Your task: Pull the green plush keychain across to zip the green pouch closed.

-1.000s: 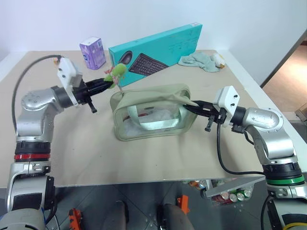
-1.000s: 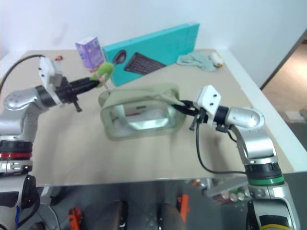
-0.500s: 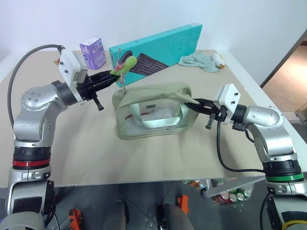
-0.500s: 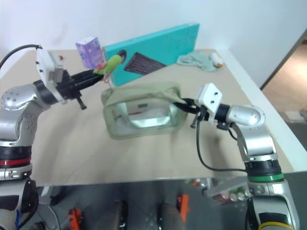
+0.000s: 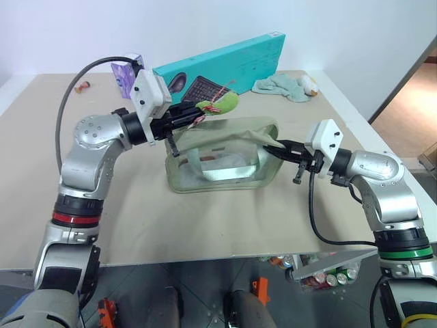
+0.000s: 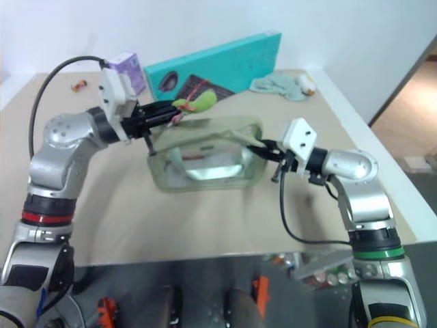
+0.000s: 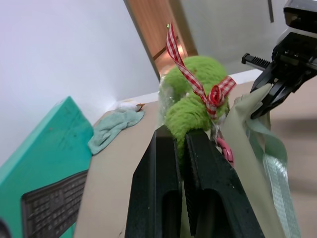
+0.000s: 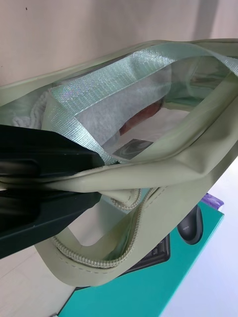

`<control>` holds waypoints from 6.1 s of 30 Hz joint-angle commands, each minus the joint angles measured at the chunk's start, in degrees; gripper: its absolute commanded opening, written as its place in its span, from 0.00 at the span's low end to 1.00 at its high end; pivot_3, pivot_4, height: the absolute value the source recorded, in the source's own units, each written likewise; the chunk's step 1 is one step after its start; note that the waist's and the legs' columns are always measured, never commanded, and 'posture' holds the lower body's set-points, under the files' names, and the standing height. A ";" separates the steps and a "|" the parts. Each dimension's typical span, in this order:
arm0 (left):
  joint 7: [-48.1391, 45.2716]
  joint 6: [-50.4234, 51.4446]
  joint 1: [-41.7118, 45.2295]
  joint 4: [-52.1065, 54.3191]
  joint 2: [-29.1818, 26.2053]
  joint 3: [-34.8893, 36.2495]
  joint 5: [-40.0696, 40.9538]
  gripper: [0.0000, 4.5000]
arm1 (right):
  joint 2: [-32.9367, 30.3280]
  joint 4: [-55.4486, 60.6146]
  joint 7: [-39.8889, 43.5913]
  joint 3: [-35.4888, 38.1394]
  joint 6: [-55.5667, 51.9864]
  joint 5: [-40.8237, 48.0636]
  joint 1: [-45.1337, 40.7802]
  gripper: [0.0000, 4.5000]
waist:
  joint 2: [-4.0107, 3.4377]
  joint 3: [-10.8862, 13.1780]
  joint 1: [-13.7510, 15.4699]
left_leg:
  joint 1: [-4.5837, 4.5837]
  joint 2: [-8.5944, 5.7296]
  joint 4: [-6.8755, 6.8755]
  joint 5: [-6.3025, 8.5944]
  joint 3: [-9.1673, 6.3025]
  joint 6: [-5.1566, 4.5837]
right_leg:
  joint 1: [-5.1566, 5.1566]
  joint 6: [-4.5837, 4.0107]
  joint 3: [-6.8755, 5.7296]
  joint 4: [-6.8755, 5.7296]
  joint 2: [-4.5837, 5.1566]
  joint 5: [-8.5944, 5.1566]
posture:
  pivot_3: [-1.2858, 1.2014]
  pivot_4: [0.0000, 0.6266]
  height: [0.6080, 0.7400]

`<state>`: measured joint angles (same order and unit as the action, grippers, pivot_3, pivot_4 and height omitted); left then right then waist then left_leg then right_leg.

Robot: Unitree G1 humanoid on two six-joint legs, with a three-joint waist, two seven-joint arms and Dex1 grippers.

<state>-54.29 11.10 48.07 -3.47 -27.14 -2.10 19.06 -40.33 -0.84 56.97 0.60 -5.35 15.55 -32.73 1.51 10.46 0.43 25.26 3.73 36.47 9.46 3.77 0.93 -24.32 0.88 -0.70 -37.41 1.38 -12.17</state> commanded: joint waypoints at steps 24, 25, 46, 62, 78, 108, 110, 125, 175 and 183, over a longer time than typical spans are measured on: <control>-8.51 -5.13 2.26 -2.36 -7.99 1.34 -1.12 0.92 | 0.24 1.37 -0.82 1.19 1.69 0.35 -1.55 0.00 | 0.00 0.00 -0.11 | -0.05 0.00 -0.02 0.00 0.09 -0.01 | -0.04 0.02 0.17 0.00 -0.05 0.02 | 0.52 0.24 1.00; -8.38 -5.05 2.13 -2.73 -8.57 2.02 -0.95 0.92 | 0.26 1.37 -0.80 1.18 1.68 0.38 -1.57 0.00 | 0.00 0.00 -0.14 | -0.05 0.00 -0.02 0.00 0.09 -0.01 | -0.04 0.02 0.16 0.00 -0.05 0.02 | 0.52 0.24 1.00; 4.04 20.67 -25.96 22.80 -12.58 18.13 19.71 0.92 | 0.78 -1.06 0.82 0.27 3.20 -0.10 -2.86 0.00 | 0.00 0.00 -0.40 | -0.13 0.11 -0.09 0.06 0.35 -0.06 | -0.09 0.03 0.34 -0.01 -0.03 0.00 | 0.52 0.24 1.00; 14.19 17.45 -30.11 22.46 -4.39 11.96 13.88 0.74 | 0.31 -1.13 1.35 0.76 3.45 -0.41 -2.57 0.00 | 0.10 -0.01 -0.19 | -0.25 0.13 -0.03 -0.13 0.54 -0.18 | -0.13 -0.35 0.51 0.00 -0.07 0.19 | 0.52 0.24 1.00; 15.15 16.82 -28.48 22.55 -2.09 8.48 12.15 0.00 | -1.17 1.14 2.77 1.53 -3.73 2.30 -1.29 0.38 | 0.10 -0.01 -0.14 | -0.22 0.11 -0.06 -0.12 0.59 -0.17 | -0.18 -0.33 0.60 0.00 -0.07 0.19 | 0.52 0.24 1.00; 17.01 17.06 -28.35 23.15 -2.23 6.67 10.58 0.00 | 7.52 25.10 -17.17 2.87 -36.04 24.03 2.07 0.99 | 0.24 -0.09 -0.08 | -0.11 0.06 -0.05 -0.10 0.63 -0.22 | -0.19 -0.22 0.72 0.23 0.00 0.24 | 0.52 0.24 1.00; 17.11 16.87 -28.53 23.09 -2.10 6.57 10.32 0.00 | 7.60 23.62 -16.32 2.39 -35.13 23.42 1.62 0.99 | 0.24 -0.09 -0.03 | -0.11 0.07 -0.06 -0.10 0.58 -0.22 | -0.18 -0.24 0.69 0.22 -0.04 0.24 | 0.52 0.24 1.00; 17.93 15.78 -28.89 22.95 -0.93 5.57 8.76 0.00 | 13.05 15.22 -12.51 -3.09 -32.02 19.89 -5.62 0.33 | 0.24 -0.09 -0.04 | -0.08 0.07 -0.10 -0.09 0.61 -0.23 | -0.21 -0.23 0.71 0.23 -0.03 0.23 | 0.52 0.24 1.00; 29.75 18.39 -24.71 20.52 5.88 7.13 6.89 0.00 | 2.12 -9.99 0.74 2.19 -9.30 4.38 -27.50 0.01 | 0.23 -0.08 -0.03 | 0.37 0.06 -0.18 -0.09 0.71 -0.24 | -0.75 -0.08 0.77 0.21 -0.06 0.34 | 0.52 0.24 1.00; 30.30 18.06 -23.83 20.12 5.62 6.54 6.62 0.00 | -1.90 -10.61 -0.86 4.47 -8.48 3.19 -23.00 0.01 | 0.22 -0.08 -0.07 | 0.37 0.07 -0.20 -0.09 0.72 -0.24 | -0.78 0.02 0.80 0.20 -0.09 0.40 | 0.52 0.24 1.00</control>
<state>-25.00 29.25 23.36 16.32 -21.03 2.73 26.29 -40.29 -12.61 57.15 1.21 -15.17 18.84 -55.66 1.73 10.39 0.36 25.63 3.80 36.27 9.37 4.50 0.69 -25.11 0.90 0.10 -37.21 1.30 -11.77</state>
